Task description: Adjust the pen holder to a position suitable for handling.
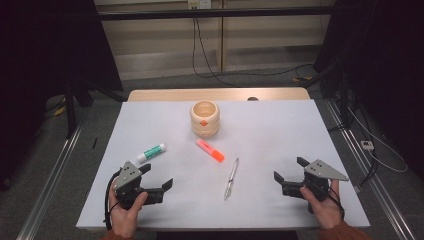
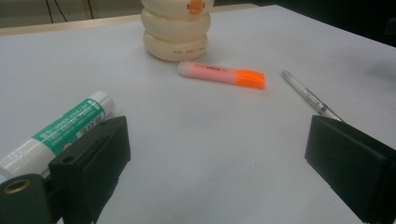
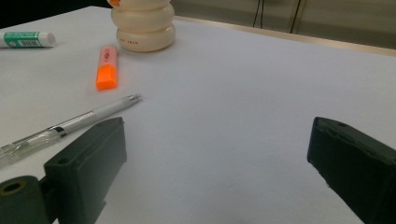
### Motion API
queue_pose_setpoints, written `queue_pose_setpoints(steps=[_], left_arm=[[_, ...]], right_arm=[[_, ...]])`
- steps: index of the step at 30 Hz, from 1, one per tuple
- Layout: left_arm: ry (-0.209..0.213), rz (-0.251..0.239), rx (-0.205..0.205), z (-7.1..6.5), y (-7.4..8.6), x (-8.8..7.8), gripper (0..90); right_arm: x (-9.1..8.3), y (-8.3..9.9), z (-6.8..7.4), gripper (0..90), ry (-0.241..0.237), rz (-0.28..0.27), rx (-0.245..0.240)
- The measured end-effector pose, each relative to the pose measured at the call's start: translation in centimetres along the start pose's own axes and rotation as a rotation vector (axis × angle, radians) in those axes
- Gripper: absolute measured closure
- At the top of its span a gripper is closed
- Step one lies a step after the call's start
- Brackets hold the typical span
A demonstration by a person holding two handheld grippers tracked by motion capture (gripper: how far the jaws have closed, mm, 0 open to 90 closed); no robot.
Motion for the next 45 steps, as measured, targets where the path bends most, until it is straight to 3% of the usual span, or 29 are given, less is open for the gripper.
queue_pose_setpoints(steps=[15, 18, 21, 22, 27, 33, 45], left_arm=[[-0.008, 0.011, -0.007, 0.1, 0.0, 0.2, 6.7], [-0.016, 0.035, 0.0, 0.1, -0.1, 0.5, 5.8], [0.01, 0.026, -0.009, 0.0, -0.4, 0.7, 5.3], [0.047, -0.008, 0.002, -0.4, -1.1, 0.8, 5.3], [0.049, -0.015, 0.027, -0.2, -2.1, 1.3, 5.0], [0.05, 0.021, -0.008, 0.6, -2.8, 2.5, 6.2], [0.089, 0.042, 0.03, 1.4, -5.7, 5.0, 6.5]], right_arm=[[0.1, 0.1, 0.2, 5.0, -0.026, 0.014, -0.006], [0.2, 0.0, 0.3, 3.5, -0.029, 0.013, -0.008], [0.3, 0.0, 0.4, 3.5, -0.027, 0.016, -0.011], [0.3, 0.0, 0.5, 3.5, -0.028, 0.016, -0.011], [0.3, 0.0, 0.5, 3.5, -0.029, 0.02, -0.013], [0.3, 0.0, 0.4, 3.5, -0.031, 0.019, -0.01], [0.3, 0.0, 0.5, 3.5, -0.033, 0.022, -0.009]])
Point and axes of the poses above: each handheld gripper's, and its own axes: x roughly forward along the jaws, y roughly out of its underside, z roughly to its left, the point moved 7 cm from there along x, roughly forward along the jaws, and after that the axes turned 12 degrees about y, right-handed, at the moved point
